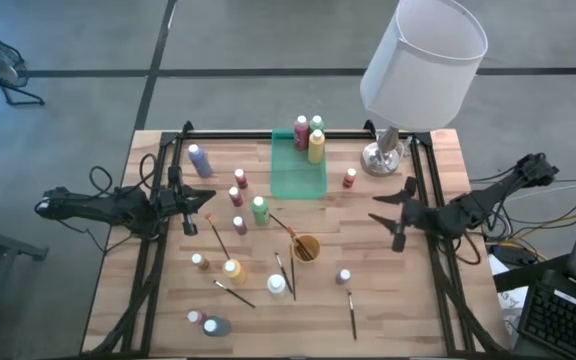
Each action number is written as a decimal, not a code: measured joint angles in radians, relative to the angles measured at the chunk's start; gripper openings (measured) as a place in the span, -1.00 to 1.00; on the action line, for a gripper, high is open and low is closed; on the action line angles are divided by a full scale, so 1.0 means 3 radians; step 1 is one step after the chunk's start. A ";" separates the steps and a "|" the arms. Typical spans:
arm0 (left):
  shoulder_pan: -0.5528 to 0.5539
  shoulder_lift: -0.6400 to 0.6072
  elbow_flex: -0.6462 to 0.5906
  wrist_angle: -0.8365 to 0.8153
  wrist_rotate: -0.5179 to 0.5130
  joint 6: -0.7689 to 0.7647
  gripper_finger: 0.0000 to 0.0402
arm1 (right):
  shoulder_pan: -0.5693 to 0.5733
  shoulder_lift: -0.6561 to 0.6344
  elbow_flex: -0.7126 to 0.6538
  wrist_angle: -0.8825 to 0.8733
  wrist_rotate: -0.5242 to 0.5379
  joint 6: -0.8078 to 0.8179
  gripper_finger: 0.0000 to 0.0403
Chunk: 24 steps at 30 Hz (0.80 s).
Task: Pick & Place Paint Supplies
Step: Put the large purple paint bottle into the green bin
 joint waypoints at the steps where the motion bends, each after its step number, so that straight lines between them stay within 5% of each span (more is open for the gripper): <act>1: 0.0000 0.0000 0.0000 -0.0001 0.0001 0.0000 -0.92 | 0.0001 -0.0106 -0.0069 0.0018 -0.0002 -0.0053 0.01; 10: 0.0000 0.0000 0.0000 0.0000 0.0000 0.0000 -0.92 | 0.0001 -0.0952 -0.0451 0.0016 0.0001 -0.0535 0.02; 18: 0.0000 0.0000 -0.0001 0.0005 0.0000 0.0000 -0.92 | -0.0007 -0.1762 -0.0483 -0.0499 -0.0481 -0.0603 -0.04; 24: 0.0000 0.0005 0.0000 0.0021 0.0003 -0.0002 -0.92 | -0.0023 -0.1728 -0.0510 -0.0376 -0.0007 -0.0701 -0.10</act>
